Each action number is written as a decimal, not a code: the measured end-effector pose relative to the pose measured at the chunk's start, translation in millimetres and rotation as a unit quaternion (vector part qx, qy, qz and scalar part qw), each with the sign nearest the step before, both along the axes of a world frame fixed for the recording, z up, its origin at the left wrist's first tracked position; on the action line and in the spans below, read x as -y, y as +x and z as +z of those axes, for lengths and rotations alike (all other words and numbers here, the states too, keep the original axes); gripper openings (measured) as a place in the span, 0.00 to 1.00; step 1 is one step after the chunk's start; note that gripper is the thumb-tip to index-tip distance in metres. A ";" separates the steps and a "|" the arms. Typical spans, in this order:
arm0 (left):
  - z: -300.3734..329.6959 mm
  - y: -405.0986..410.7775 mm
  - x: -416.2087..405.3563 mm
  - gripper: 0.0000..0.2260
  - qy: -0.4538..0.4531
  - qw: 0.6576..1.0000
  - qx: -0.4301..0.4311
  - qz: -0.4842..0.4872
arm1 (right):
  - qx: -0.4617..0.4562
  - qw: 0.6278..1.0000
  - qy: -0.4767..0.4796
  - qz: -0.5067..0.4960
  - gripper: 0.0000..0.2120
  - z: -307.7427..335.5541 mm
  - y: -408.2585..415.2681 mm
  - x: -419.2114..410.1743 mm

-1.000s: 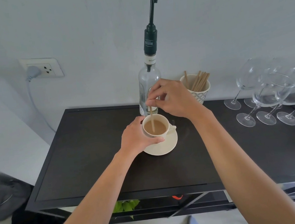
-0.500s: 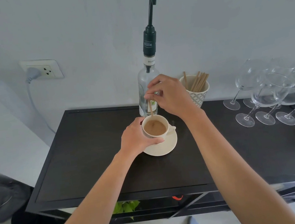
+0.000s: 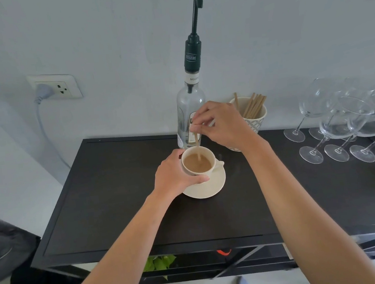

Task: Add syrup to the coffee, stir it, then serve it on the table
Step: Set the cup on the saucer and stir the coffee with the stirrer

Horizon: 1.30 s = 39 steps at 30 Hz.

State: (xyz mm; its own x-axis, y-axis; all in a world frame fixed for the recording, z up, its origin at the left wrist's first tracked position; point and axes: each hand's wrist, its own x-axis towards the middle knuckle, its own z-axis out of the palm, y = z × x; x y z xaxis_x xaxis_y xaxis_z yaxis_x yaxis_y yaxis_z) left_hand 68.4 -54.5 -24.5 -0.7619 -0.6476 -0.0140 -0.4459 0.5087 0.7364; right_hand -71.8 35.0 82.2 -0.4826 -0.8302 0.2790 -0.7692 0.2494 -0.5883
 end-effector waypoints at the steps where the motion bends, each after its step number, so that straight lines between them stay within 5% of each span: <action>1: -0.2 -0.3 0.1 0.40 -0.001 1.000 0.001 -0.001 | 0.013 1.000 -0.009 0.008 0.04 1.6 1.3 1.2; 7: -0.6 -0.7 0.7 0.40 -0.007 1.000 0.003 -0.005 | -0.049 0.998 -0.036 -0.016 0.04 0.4 -0.9 3.1; 12: 0.0 -0.9 0.2 0.41 -0.009 1.000 0.005 -0.006 | 0.008 0.999 -0.013 0.036 0.04 4.8 3.8 2.7; 17: 1.0 0.0 -0.3 0.40 -0.005 1.000 0.001 -0.006 | -0.064 0.997 -0.048 -0.003 0.04 -2.5 -0.8 5.3; 33: 1.5 -0.9 -1.6 0.41 0.001 1.000 0.009 0.001 | 0.015 0.999 -0.030 0.018 0.07 -4.1 4.8 2.6; 39: 2.5 -0.4 -2.2 0.41 0.002 1.000 0.006 0.001 | -0.058 0.997 -0.057 -0.002 0.08 -14.3 -1.9 2.8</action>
